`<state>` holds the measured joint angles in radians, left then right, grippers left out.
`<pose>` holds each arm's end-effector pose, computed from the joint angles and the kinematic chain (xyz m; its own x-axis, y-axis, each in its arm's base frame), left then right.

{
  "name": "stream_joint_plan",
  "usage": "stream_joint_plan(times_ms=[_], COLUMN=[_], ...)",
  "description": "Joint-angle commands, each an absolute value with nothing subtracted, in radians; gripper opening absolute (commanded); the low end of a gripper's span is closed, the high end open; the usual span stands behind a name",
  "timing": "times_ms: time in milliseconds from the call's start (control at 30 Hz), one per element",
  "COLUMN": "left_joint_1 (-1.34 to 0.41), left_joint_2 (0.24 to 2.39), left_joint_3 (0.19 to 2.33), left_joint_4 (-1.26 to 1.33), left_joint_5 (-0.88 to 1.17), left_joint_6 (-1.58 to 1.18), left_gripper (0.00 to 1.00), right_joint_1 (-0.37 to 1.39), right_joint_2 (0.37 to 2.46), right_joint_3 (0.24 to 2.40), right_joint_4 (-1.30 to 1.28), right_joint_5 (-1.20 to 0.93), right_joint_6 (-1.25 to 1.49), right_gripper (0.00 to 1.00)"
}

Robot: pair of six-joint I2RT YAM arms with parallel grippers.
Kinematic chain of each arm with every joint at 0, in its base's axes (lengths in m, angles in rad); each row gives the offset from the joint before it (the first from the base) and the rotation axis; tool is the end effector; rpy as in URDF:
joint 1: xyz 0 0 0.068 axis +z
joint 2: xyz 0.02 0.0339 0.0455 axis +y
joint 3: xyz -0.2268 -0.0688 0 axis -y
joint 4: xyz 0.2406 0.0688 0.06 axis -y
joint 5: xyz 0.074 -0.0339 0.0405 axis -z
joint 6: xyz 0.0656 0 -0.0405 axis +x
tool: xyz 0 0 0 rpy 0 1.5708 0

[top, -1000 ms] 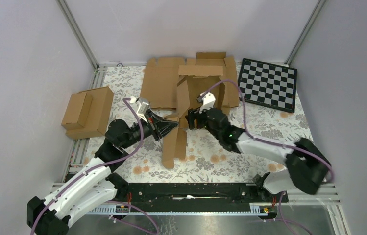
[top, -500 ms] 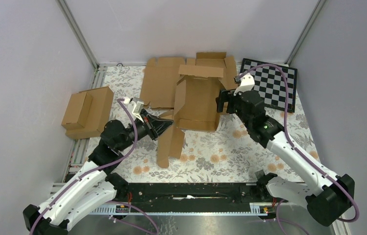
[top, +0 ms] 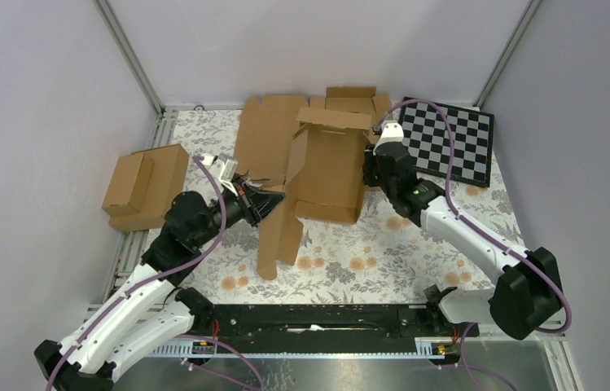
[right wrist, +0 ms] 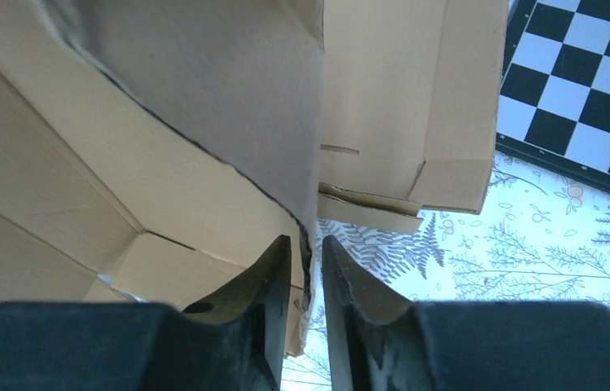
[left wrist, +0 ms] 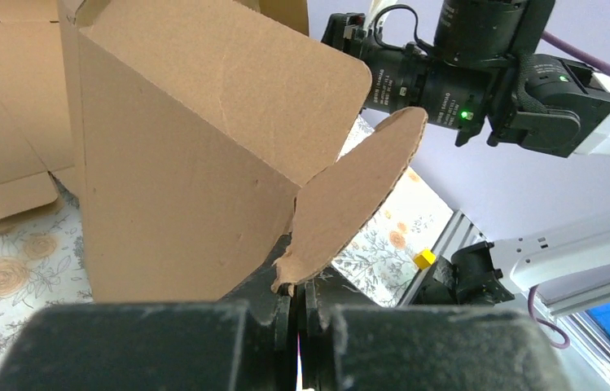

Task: Fold the paper box

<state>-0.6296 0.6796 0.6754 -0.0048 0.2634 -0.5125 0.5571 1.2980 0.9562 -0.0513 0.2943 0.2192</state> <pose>0.1692 -0.1444 0.3138 -0.3883 -0.3029 -0.8703 0.6753 0.5491 -0.4924 0.2919 0.1594 0.2554 -0.3779 0.0098 -0.9258 -0.2012 0.9752 0.0924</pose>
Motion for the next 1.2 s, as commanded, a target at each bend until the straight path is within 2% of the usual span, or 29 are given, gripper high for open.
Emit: stream_joint_plan(times_ms=[0, 67, 200, 367, 400, 433, 467, 533, 567, 667, 800, 933, 1167], left_joint_1=[-0.632, -0.632, -0.632, -0.63, -0.63, -0.629, -0.626, -0.607, -0.586, -0.542, -0.514, -0.491, -0.486], left_joint_2=[0.727, 0.769, 0.915, 1.021, 1.04, 1.06, 1.083, 1.125, 1.136, 1.145, 1.149, 1.162, 1.251], left_joint_3=[0.776, 0.874, 1.177, 1.403, 1.423, 1.452, 1.48, 1.514, 1.504, 1.449, 1.407, 1.395, 1.46], left_joint_4=[-0.094, -0.2, -0.531, -0.707, -0.73, -0.76, -0.793, -0.854, -0.86, -0.837, -0.84, -0.859, -0.912], left_joint_5=[0.238, 0.211, 0.13, 0.149, 0.144, 0.135, 0.132, 0.167, 0.2, 0.32, 0.347, 0.361, 0.375], left_joint_6=[-0.49, -0.496, -0.506, -0.467, -0.454, -0.438, -0.42, -0.387, -0.381, -0.387, -0.377, -0.329, -0.193], left_gripper=[0.0, 0.0, 0.0, 0.0, 0.0, 0.0, 0.0, 0.0, 0.0, 0.0, 0.0, 0.0, 0.0], right_joint_1=[0.552, 0.552, 0.553, 0.552, 0.552, 0.552, 0.552, 0.552, 0.552, 0.552, 0.552, 0.552, 0.552], right_joint_2=[1.288, 1.272, 1.221, 1.099, 1.068, 1.038, 1.012, 0.977, 0.977, 1.05, 1.165, 1.169, 1.149], right_joint_3=[1.052, 1.079, 1.135, 1.044, 1.017, 0.995, 0.979, 0.969, 0.981, 1.031, 1.053, 0.996, 0.965], right_joint_4=[-0.036, -0.096, -0.314, -0.396, -0.395, -0.395, -0.396, -0.414, -0.439, -0.533, -0.583, -0.539, -0.495], right_joint_5=[0.308, 0.281, 0.255, 0.117, 0.094, 0.076, 0.068, 0.081, 0.097, 0.096, 0.083, 0.132, 0.092], right_joint_6=[0.273, 0.305, 0.475, 0.724, 0.751, 0.763, 0.76, 0.711, 0.687, 0.619, 0.586, 0.603, 0.587], right_gripper=[0.21, 0.18, 0.2, 0.17, 0.21, 0.31, 0.47, 0.65, 0.72, 0.84, 0.92, 0.92, 0.92])
